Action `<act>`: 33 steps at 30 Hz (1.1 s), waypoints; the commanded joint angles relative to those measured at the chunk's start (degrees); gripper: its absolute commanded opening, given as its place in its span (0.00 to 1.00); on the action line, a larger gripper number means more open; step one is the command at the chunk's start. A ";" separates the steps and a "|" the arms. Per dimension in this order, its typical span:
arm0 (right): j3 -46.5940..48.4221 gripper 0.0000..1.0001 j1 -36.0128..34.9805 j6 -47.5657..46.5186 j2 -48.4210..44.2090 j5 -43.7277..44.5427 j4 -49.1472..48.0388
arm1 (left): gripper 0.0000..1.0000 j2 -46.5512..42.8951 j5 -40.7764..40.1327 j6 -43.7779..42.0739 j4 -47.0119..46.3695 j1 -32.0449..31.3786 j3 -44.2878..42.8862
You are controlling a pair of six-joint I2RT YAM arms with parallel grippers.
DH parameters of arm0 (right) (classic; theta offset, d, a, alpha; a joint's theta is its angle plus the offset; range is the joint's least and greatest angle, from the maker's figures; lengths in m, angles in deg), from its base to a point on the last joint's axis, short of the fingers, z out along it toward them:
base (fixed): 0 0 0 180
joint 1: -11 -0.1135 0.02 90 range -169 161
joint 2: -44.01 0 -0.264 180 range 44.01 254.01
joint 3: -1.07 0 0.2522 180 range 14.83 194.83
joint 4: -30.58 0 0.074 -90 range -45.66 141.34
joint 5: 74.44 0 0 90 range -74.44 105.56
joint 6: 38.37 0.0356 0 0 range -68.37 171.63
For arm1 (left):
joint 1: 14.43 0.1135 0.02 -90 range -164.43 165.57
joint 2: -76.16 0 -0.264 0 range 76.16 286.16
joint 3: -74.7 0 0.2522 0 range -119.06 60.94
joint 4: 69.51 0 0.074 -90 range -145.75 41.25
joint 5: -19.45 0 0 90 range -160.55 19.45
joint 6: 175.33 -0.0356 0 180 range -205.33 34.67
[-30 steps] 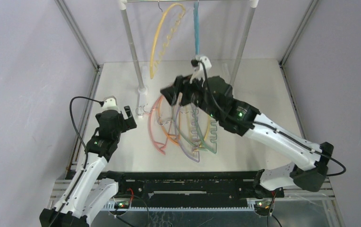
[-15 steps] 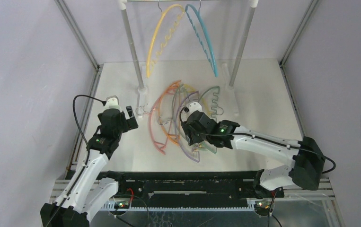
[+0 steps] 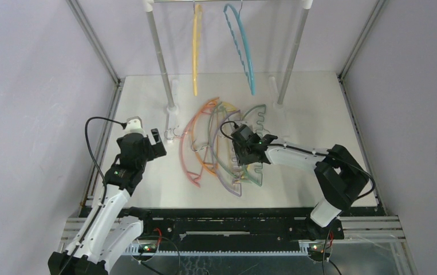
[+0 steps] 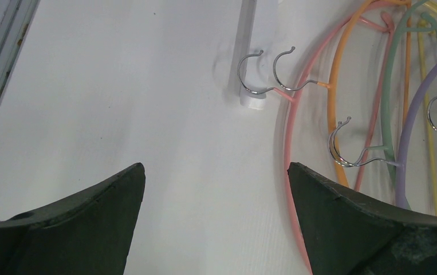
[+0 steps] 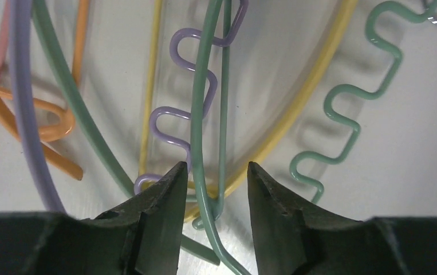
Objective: Organize the hangers
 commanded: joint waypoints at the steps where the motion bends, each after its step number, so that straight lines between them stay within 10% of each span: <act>1: -0.29 0.49 0.67 -0.49 2.05 -4.11 -4.67 | 0.99 -0.56 -0.78 0.27 -0.33 0.29 0.89; 9: -1.76 0.45 2.10 -0.81 5.04 -6.32 -6.59 | 0.99 0.11 -1.24 0.35 -0.38 0.28 0.88; 19: -2.22 0.02 1.99 -3.14 -0.99 -8.01 -4.88 | 0.99 0.42 -1.63 0.43 -0.62 0.29 0.75; 33: 10.69 0.00 -0.60 -4.88 -15.02 -26.09 7.55 | 0.99 -0.09 -1.73 0.60 -0.99 0.30 0.90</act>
